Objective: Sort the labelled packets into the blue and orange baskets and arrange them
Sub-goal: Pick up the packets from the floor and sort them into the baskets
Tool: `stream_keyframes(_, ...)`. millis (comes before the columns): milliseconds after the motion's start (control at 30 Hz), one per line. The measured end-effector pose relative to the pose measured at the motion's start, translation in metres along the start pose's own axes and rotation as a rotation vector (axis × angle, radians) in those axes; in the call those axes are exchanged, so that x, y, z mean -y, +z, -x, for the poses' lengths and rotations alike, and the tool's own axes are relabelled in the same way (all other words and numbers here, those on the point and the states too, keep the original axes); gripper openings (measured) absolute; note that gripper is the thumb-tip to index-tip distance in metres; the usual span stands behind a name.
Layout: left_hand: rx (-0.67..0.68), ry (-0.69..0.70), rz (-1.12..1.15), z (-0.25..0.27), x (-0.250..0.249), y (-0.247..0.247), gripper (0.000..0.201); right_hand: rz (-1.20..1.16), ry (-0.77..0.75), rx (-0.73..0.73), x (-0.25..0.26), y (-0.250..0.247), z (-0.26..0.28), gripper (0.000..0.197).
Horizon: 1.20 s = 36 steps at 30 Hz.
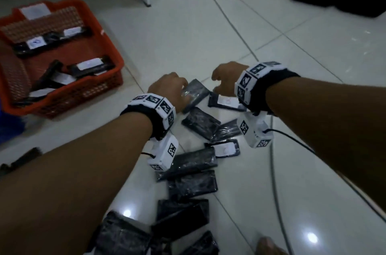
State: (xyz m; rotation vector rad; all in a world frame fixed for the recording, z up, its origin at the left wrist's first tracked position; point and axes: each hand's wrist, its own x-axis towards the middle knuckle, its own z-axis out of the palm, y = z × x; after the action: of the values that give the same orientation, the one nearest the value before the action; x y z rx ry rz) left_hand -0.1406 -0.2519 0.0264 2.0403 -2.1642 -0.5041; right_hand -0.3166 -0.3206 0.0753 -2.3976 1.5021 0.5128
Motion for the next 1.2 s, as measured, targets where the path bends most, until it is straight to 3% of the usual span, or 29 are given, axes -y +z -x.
stream_keyframes(167, 0.100, -0.015, -0.148, -0.020, -0.022, 0.035, 0.055, -0.050, 0.089, 0.084, -0.028, 0.049, 0.001, 0.048)
stream_keyframes(367, 0.032, -0.120, -0.158, -0.027, -0.022, 0.045, 0.061, -0.012, 0.084, 0.095, -0.039, 0.069, -0.004, 0.048)
stream_keyframes(533, 0.114, -0.178, -0.133, -0.041, -0.020, 0.035, 0.070, -0.106, -0.003, -0.013, -0.034, 0.043, -0.011, 0.038)
stream_keyframes(600, 0.089, -0.199, -0.075, -0.040, -0.016, 0.029, 0.066, -0.115, -0.038, -0.073, -0.023, 0.022, -0.016, 0.036)
stream_keyframes(700, -0.087, -0.287, 0.251, -0.035, 0.002, 0.018, 0.043, -0.159, -0.079, -0.124, -0.003, -0.011, -0.033, 0.032)
stream_keyframes(867, -0.121, -0.511, 0.826, -0.021, 0.054, -0.024, 0.015, -0.195, -0.192, -0.227, 0.049, -0.065, -0.064, 0.034)
stream_keyframes(1067, -0.276, -0.622, 1.352, 0.030, 0.121, -0.127, 0.032, -0.210, -0.404, -0.312, 0.150, -0.132, -0.078, 0.026)
stream_keyframes(1200, -0.445, -0.718, 1.338, 0.074, 0.171, -0.178, 0.030, -0.138, -0.552, -0.321, 0.227, -0.177, -0.072, 0.021)
